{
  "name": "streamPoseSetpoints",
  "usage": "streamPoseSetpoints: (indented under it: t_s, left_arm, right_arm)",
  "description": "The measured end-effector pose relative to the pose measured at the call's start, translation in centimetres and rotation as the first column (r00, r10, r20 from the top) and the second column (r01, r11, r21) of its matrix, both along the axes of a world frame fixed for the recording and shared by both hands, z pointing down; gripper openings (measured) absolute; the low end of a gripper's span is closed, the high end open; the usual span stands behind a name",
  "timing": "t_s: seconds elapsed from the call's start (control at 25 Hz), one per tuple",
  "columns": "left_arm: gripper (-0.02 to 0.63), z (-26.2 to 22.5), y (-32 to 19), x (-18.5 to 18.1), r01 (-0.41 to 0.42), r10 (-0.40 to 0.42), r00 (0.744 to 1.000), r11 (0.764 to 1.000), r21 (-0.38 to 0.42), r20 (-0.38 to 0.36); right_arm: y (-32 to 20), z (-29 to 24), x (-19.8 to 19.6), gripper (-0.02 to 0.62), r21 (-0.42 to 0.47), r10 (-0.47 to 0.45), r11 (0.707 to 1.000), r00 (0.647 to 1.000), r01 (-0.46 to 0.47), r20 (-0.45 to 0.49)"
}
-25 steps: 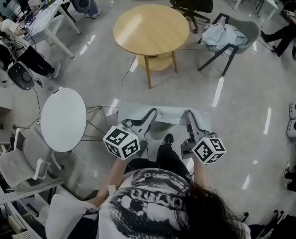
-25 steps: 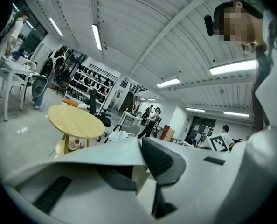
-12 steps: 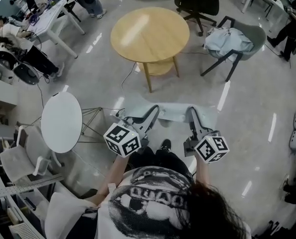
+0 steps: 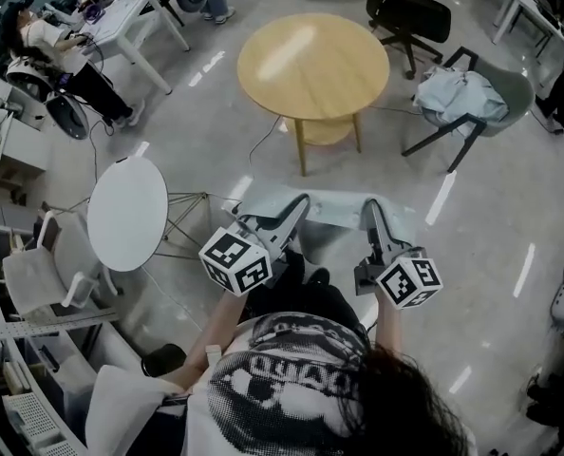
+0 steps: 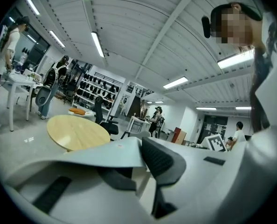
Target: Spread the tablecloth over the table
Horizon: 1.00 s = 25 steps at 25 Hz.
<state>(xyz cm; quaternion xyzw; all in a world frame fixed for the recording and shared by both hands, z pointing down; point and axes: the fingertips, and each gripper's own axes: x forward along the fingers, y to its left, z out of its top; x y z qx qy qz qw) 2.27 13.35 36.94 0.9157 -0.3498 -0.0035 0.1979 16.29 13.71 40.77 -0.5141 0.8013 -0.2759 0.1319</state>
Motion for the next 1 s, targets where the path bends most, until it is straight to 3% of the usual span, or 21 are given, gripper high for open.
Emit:
streamPoseSetpoints:
  t_s: [0.48, 0.72, 1.0]
  left_arm:
    - [0.038, 0.2, -4.6, -2.3, 0.043, -0.043, 0.999, 0.999, 0.007, -0.011]
    - [0.038, 0.1, -9.7, -2.8, 0.013, -0.013, 0.999, 1.000, 0.011, -0.030]
    - [0.040, -2.9, -18.0, -4.0, -0.044, 0.048, 0.998, 0.996, 0.084, -0.051]
  right_arm:
    - [-5.2, -0.2, -2.2, 0.072, 0.005, -0.047, 0.999, 0.999, 0.047, -0.013]
    - [-9.9, -0.7, -2.6, 0.072, 0.011, -0.021, 1.000, 0.999, 0.021, -0.050]
    - [-17.6, -4.1, -3.8, 0.074, 0.069, 0.017, 0.998, 0.997, -0.012, -0.074]
